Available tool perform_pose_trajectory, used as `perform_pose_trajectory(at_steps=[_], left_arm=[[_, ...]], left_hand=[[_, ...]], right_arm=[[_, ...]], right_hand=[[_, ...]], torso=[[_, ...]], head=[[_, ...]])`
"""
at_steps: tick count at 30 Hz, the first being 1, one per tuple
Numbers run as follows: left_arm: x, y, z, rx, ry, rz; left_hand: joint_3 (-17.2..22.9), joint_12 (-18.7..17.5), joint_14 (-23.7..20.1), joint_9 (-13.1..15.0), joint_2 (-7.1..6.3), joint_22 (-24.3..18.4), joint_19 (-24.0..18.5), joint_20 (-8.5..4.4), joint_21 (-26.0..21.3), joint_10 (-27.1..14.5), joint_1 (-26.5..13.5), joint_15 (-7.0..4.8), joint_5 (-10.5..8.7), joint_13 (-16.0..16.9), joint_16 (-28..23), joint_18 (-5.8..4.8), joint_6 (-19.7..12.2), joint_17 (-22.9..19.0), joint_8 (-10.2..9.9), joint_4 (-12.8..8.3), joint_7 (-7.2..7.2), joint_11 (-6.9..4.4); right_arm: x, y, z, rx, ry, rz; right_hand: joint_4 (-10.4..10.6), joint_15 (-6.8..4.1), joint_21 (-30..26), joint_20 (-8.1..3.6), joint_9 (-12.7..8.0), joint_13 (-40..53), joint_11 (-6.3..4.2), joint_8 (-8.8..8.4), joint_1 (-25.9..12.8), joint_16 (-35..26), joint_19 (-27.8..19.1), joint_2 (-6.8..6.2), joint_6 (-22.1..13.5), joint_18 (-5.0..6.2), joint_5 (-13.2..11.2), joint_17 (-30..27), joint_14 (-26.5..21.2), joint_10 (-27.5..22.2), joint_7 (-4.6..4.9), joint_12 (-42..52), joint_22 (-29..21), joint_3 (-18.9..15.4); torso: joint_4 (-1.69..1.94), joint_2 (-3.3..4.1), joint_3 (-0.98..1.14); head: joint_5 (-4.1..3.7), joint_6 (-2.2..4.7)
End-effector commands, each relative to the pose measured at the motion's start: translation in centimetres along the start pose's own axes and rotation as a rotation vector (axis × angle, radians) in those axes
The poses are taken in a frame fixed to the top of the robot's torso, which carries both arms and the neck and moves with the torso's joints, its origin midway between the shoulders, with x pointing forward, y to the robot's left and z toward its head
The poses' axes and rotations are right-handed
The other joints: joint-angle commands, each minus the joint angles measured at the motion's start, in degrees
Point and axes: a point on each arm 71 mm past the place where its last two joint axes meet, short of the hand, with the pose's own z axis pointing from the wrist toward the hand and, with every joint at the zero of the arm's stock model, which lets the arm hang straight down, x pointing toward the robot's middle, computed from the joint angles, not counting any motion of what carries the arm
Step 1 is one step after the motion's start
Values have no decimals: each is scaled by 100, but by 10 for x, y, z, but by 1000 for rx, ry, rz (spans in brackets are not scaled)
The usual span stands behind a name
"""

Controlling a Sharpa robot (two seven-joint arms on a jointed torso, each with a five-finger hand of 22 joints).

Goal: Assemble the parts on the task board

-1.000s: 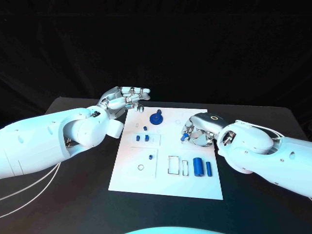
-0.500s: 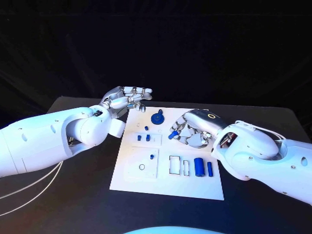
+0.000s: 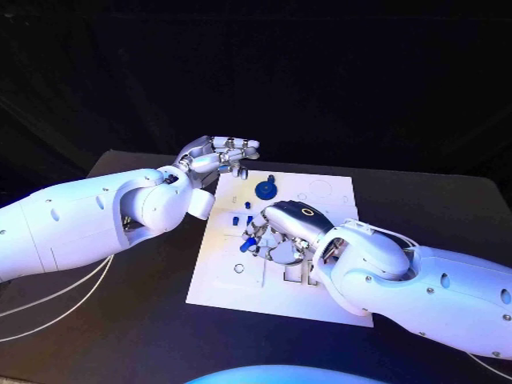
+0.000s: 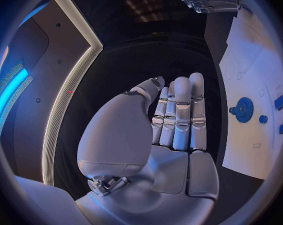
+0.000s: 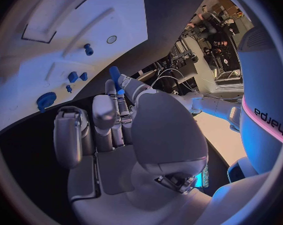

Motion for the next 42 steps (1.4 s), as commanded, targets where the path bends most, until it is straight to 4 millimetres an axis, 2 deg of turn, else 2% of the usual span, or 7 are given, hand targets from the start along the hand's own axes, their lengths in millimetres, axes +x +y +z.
perform_pose_trajectory(at_steps=[1, 13, 26, 42], left_arm=[[3, -1, 1, 8, 22, -3], [5, -1, 1, 8, 27, -5], [5, -1, 1, 7, 27, -5], [5, -1, 1, 6, 27, -5]], left_hand=[[-7, 34, -23, -6, 0, -7, 35, -9, -24, -26, 31, 18, -23, 10, 15, 70, -46, -8, 3, -17, 4, 4], [-10, 37, -30, -8, 6, -10, 33, -7, -30, -34, 26, 21, -22, 10, 11, 70, -52, -14, 3, -18, 7, 7], [-11, 38, -31, -8, 9, -11, 33, -7, -31, -35, 25, 22, -21, 10, 11, 70, -53, -16, 3, -18, 7, 7], [-11, 40, -32, -8, 12, -12, 32, -6, -33, -36, 23, 22, -21, 10, 10, 70, -53, -17, 4, -18, 7, 8]], right_arm=[[10, 0, 3, -13, 30, 5], [34, -3, 9, 10, 70, 12], [41, -4, 10, 24, 99, 17], [47, -10, 12, 52, 142, -12]], right_hand=[[15, -31, -15, -40, 178, 4, 1, 52, -38, 11, 140, 4, 56, -73, 20, -2, 119, 23, -27, -37, 861, -22], [11, -28, -22, -39, 182, 4, 4, 47, -37, 6, 135, 10, 48, -71, 33, -8, 116, 19, -22, -48, 857, -17], [5, -26, -15, -38, 187, 5, 5, 46, -32, 17, 139, 18, 45, -73, 43, 3, 115, 19, -19, -55, 863, -11], [-2, -25, -30, -37, 191, 6, 7, 45, -27, 3, 130, 20, 44, -69, 50, -12, 112, 22, -16, -59, 852, -8]], torso=[[-14, -1, -5], [-2, -4, 3], [-9, -6, 3], [-6, -8, 2]], head=[[37, -22], [75, -70], [113, -112], [112, -126]])
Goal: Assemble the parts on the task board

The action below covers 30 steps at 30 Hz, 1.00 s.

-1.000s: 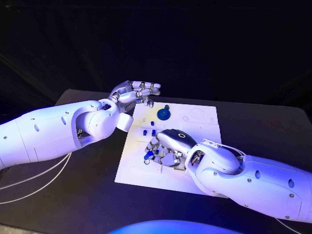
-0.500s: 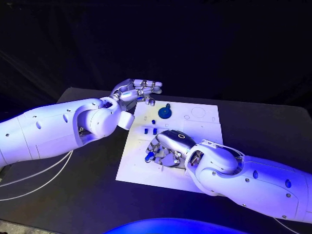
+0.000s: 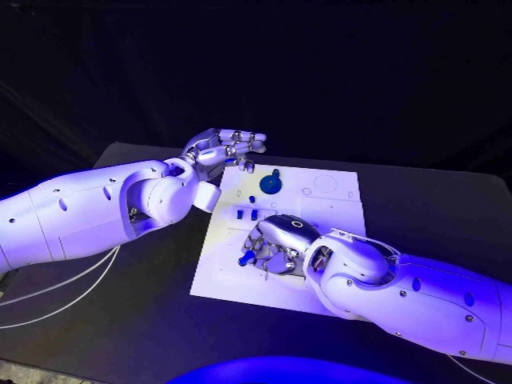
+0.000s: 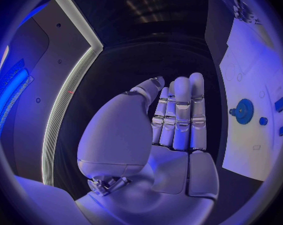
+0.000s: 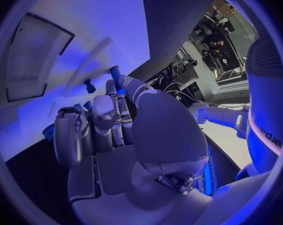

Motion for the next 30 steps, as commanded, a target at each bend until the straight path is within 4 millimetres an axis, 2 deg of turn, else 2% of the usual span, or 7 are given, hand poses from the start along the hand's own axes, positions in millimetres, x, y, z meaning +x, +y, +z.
perform_pose_trajectory(at_steps=[1, 13, 15, 18, 21, 25, 30], left_arm=[[3, -1, 0, 6, 23, -4], [3, -1, 0, 5, 23, -4], [4, -1, 0, 5, 23, -4], [3, -1, 0, 5, 23, -4], [3, -1, 0, 3, 24, -4], [4, -1, 0, 2, 25, -4], [4, 0, 0, 0, 26, -5]], left_hand=[[-11, 40, -32, -9, 12, -8, 32, -6, -33, -36, 23, 22, -21, 8, 10, 70, -32, -9, 4, -18, -13, 8], [-12, 43, -34, -10, 17, -9, 32, -5, -36, -38, 21, 23, -20, 9, 9, 70, -33, -12, 6, -19, -13, 8], [-12, 43, -34, -10, 17, -9, 32, -5, -36, -38, 21, 23, -20, 9, 9, 70, -33, -12, 6, -19, -13, 8], [-12, 43, -34, -10, 17, -9, 32, -5, -36, -38, 21, 23, -20, 9, 9, 70, -33, -12, 6, -19, -13, 8], [-12, 43, -34, -10, 17, -9, 32, -5, -36, -38, 21, 23, -20, 9, 9, 70, -33, -12, 6, -19, -13, 8], [-12, 43, -34, -10, 17, -9, 32, -5, -36, -38, 21, 23, -20, 9, 9, 70, -33, -12, 6, -19, -13, 8], [-12, 43, -34, -10, 17, -9, 32, -5, -36, -38, 21, 23, -20, 9, 9, 70, -33, -12, 6, -19, -13, 8]], right_arm=[[4, -1, 1, 12, 32, -28], [8, 11, 4, -12, 24, -40], [8, 12, 4, -15, 21, -40], [8, 13, 4, -17, 18, -40], [8, 13, 5, -15, 16, -41], [8, 13, 4, -13, 11, -40], [6, 12, 2, -12, -4, -37]], right_hand=[[6, -26, -30, -37, 191, 8, 3, 39, 16, 4, 130, 66, 58, -74, 17, -9, 112, 18, 2, -37, 855, 2], [2, 0, -77, -22, 199, 5, 38, -7, -32, -50, 101, 28, -18, -63, 10, -62, 86, -34, 45, -99, 825, -17], [31, 24, -88, -4, 161, 8, 68, -127, -103, -56, 94, -29, -211, -61, -3, -69, 78, -61, 96, -129, 821, -41], [74, 32, -90, 12, 81, 29, 62, -327, -195, -39, 91, -125, -577, -59, 12, -56, 77, -60, 98, -140, 826, -75], [112, 11, -110, 4, 1, 56, 33, -344, -261, -46, 80, -199, -920, -53, 11, -66, 70, -62, 95, -145, 818, -109], [158, -9, -138, -12, -158, 102, 12, -344, -306, -71, 66, -266, -1509, -47, -101, -92, 58, -89, 14, -133, 809, -167], [165, -16, -149, -19, -217, 131, 5, -342, -294, -78, 62, -280, -1708, -46, -104, -99, 56, -106, -39, -118, 808, -194]], torso=[[-4, 0, 1], [3, -4, -4], [5, -5, -5], [-1, -3, -5], [-3, 0, -1], [-2, -1, -3], [1, -1, 3]], head=[[1, -3], [-23, -16], [-26, -16], [-23, -3], [-20, 9], [-23, 13], [-22, 19]])
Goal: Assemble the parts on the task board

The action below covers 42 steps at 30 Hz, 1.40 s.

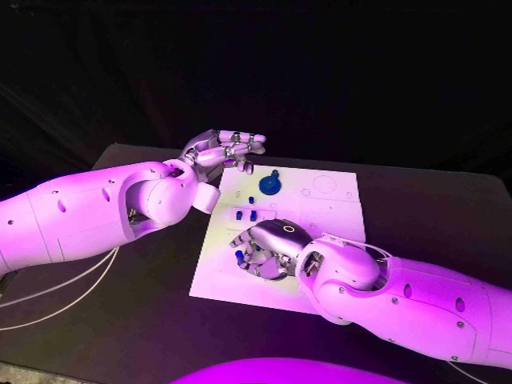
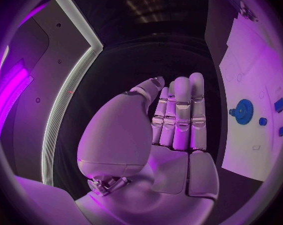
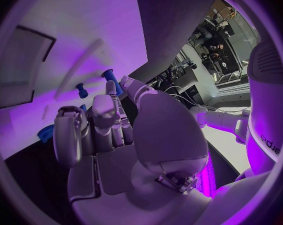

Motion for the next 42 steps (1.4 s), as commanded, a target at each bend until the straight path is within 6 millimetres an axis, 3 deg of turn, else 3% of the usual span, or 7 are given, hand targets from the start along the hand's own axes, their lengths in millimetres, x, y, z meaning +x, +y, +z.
perform_pose_trajectory(at_steps=[1, 14, 18, 20, 24, 29, 42], left_arm=[[3, -1, 0, 3, 24, -4], [0, -1, -2, 1, 17, -2], [-3, 1, -4, -5, 12, 2], [-4, 2, -5, -8, 11, 3], [-4, 3, -6, -11, 11, 3], [-4, 4, -6, -13, 14, 3], [-2, 5, -6, -15, 20, 1]], left_hand=[[-12, 18, -34, -6, 17, -10, 32, -5, -36, -38, 21, 23, -20, 5, 9, 70, -33, -6, 6, -19, -13, 8], [-12, 18, -34, -6, 17, -10, 32, -5, -36, -38, 21, 23, -20, 5, 9, 70, -33, -6, 6, -19, -13, 8], [-12, 18, -34, -6, 17, -10, 32, -5, -36, -38, 21, 23, -20, 5, 9, 70, -33, -6, 6, -19, -13, 8], [-12, 18, -34, -6, 17, -10, 32, -5, -36, -38, 21, 23, -20, 5, 9, 70, -33, -6, 6, -19, -13, 8], [-12, 18, -34, -6, 17, -10, 32, -5, -36, -38, 21, 23, -20, 5, 9, 70, -33, -6, 6, -19, -13, 8], [-15, 24, -37, -7, 28, -13, 31, -3, -42, -44, 16, 24, -20, 6, 7, 70, -35, -12, 9, -19, -12, 9], [-16, 26, -38, -7, 29, -14, 31, -3, -43, -44, 15, 24, -20, 7, 7, 70, -35, -13, 9, -20, -12, 9]], right_arm=[[-2, 0, -3, 1, -20, -8], [-49, -33, -65, 90, -209, 159], [-65, -63, -98, 237, -163, 269], [-70, -74, -113, 293, -151, 293], [-76, -91, -141, 393, -135, 287], [-77, -105, -167, 497, -121, 185], [-55, -105, -170, 604, -112, 84]], right_hand=[[6, -16, -38, -19, -11, 7, -20, -10, -22, -24, 62, -10, -42, -47, -23, -9, 56, -30, 4, 16, 804, -22], [-15, -5, 29, -24, 125, 247, -1, 393, 55, 53, 112, -2, 785, -69, 31, 59, 80, 354, 194, 362, 870, -68], [163, -88, 241, -63, 204, 730, -127, 586, -256, 350, 232, -60, 1130, -120, 97, 335, 163, 900, 83, 1034, 1024, -408], [230, -166, 354, -168, 286, 1736, -291, 676, -381, 732, 294, -54, 1216, -146, 257, 692, 244, 853, -8, 2057, 1109, -761], [447, -212, 642, -201, 476, 4915, -276, 799, -577, 1699, 455, 95, 1256, -226, 254, 1613, 399, 1083, -92, 5122, 1310, -1189], [777, -210, 828, -204, 704, 6247, -271, 898, -814, 1944, 553, 147, 1229, -275, 480, 1828, 380, 1161, -99, 6338, 1436, -1697], [918, -232, 935, -226, 961, 6902, -295, 987, -641, 2216, 608, 130, 1222, -304, 756, 2077, 403, 1337, -129, 6886, 1505, -2257]], torso=[[4, -1, 5], [-28, -21, -13], [-59, -52, -27], [-77, -67, -32], [-102, -87, -37], [-123, -107, -42], [-97, -100, -44]], head=[[-2, 2], [-106, 94], [-204, 140], [-294, 175], [-510, 219], [-631, 229], [-690, 220]])
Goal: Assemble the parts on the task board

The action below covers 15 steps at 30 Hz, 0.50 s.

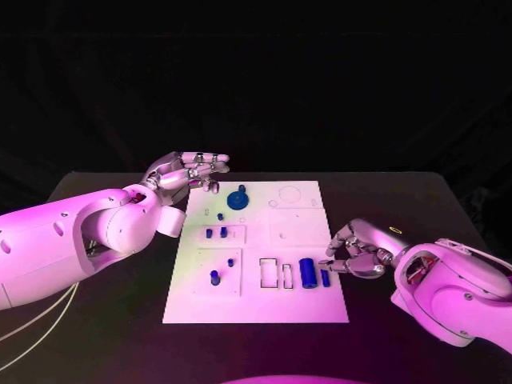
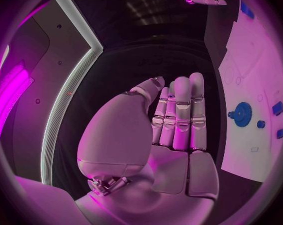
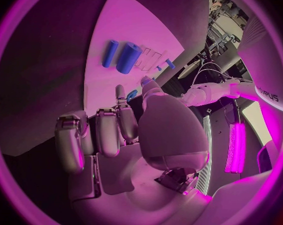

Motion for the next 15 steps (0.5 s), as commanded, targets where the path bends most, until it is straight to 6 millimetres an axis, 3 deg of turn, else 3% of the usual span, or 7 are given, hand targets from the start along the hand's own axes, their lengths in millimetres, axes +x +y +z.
perform_pose_trajectory(at_steps=[1, 6, 15], left_arm=[[3, 0, 0, 6, 25, -5], [4, 0, 0, 7, 28, -6], [3, -1, 0, 6, 30, -7]], left_hand=[[-16, 26, -18, -8, 29, -6, 31, -3, -21, -44, 15, 5, -20, 9, 7, 72, -35, -6, 9, -20, -12, 9], [-16, 26, -18, -8, 29, -6, 31, -3, -21, -44, 15, 5, -20, 9, 7, 72, -35, -6, 9, -20, -12, 9], [-16, 26, -18, -8, 29, -6, 31, -3, -21, -44, 15, 5, -20, 9, 7, 72, -35, -6, 9, -20, -12, 9]], right_arm=[[7, 0, 3, 48, -20, -56], [18, 4, 7, 51, -5, -51], [31, 11, 15, 49, 18, -53]], right_hand=[[17, -46, 25, -38, 17, 131, 0, 10, 43, 29, 606, 17, -3, -36, 42, 352, 423, 34, -30, 29, 1508, -57], [47, -45, 25, -38, 39, 141, 0, 13, 44, 40, 606, 39, -8, -36, 57, 361, 421, 28, -31, 27, 1508, -104], [70, -45, 25, -37, 63, 139, -1, 17, 62, 53, 606, 65, -12, -36, 61, 371, 421, 15, -32, 13, 1508, -145]], torso=[[12, 8, 3], [28, 15, 1], [22, 16, 3]], head=[[16, -29], [38, -43], [69, -79]])
